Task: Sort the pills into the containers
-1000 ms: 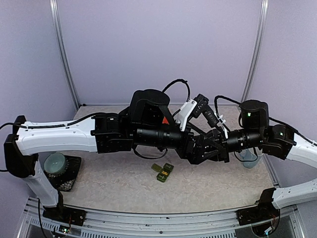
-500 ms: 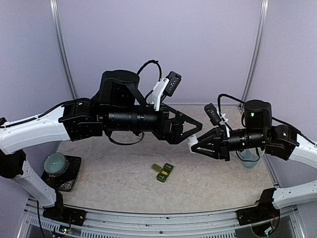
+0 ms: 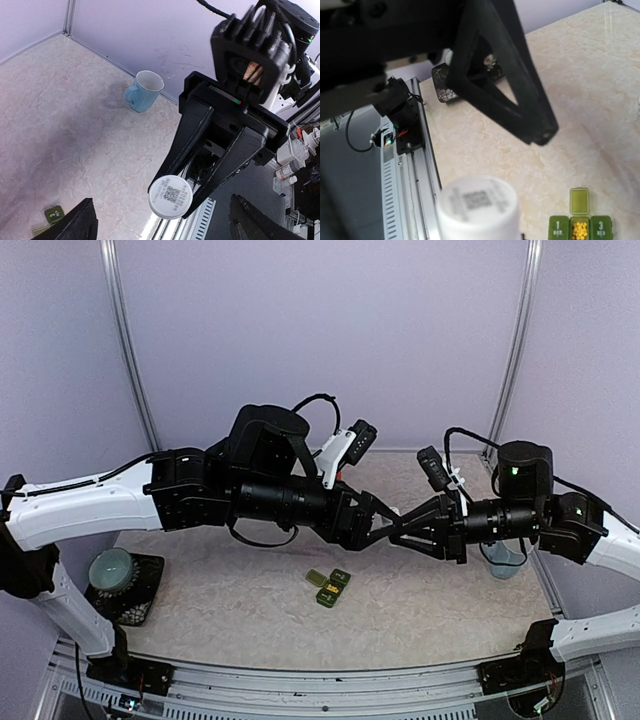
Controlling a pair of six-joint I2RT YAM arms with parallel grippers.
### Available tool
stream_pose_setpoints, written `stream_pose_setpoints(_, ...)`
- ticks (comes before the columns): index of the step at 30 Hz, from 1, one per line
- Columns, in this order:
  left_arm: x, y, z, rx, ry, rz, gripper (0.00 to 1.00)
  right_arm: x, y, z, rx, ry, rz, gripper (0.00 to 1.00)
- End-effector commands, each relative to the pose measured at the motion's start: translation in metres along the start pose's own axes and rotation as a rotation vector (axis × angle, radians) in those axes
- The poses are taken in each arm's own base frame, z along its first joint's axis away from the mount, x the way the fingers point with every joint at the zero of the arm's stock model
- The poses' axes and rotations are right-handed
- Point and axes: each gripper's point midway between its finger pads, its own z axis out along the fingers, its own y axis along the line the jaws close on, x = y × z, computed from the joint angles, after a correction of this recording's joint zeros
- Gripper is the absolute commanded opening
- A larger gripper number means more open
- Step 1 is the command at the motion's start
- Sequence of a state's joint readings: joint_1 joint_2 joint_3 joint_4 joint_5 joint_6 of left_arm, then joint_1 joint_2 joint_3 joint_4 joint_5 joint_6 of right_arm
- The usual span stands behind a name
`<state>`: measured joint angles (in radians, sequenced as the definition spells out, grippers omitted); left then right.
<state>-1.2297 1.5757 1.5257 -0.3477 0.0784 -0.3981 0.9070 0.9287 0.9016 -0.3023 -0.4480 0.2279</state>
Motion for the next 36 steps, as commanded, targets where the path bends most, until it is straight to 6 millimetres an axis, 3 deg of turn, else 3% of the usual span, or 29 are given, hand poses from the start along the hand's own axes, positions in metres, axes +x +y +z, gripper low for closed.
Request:
stream_pose_setpoints(1,0.001,0.003,0.009,0.030,0.005,-0.018,0.82,0.000,0.002,-0.005,0.000,-0.007,-0.012,0.00)
stream_pose_setpoints(6,-0.003,-0.002,0.013,0.076,0.004,-0.030,0.67,0.000,0.003,-0.005,-0.005,-0.010,-0.013,0.00)
stream_pose_setpoints(15,-0.005,-0.008,0.017,0.117,0.007,-0.027,0.55,0.003,0.002,-0.005,-0.004,-0.007,-0.012,0.00)
stream_pose_setpoints(21,-0.006,-0.010,0.018,0.132,0.005,-0.024,0.33,0.004,0.002,-0.004,-0.008,-0.004,-0.011,0.01)
stream_pose_setpoints(29,-0.008,-0.011,0.017,0.148,-0.001,-0.026,0.22,0.003,0.002,-0.005,-0.002,-0.011,-0.016,0.04)
stream_pose_setpoints(32,-0.008,-0.006,0.017,0.129,-0.004,-0.034,0.20,0.002,0.001,-0.006,0.007,-0.016,-0.023,0.19)
stream_pose_setpoints(36,-0.010,0.009,0.015,0.058,-0.018,-0.046,0.19,0.001,-0.004,-0.008,0.042,-0.025,-0.026,0.57)
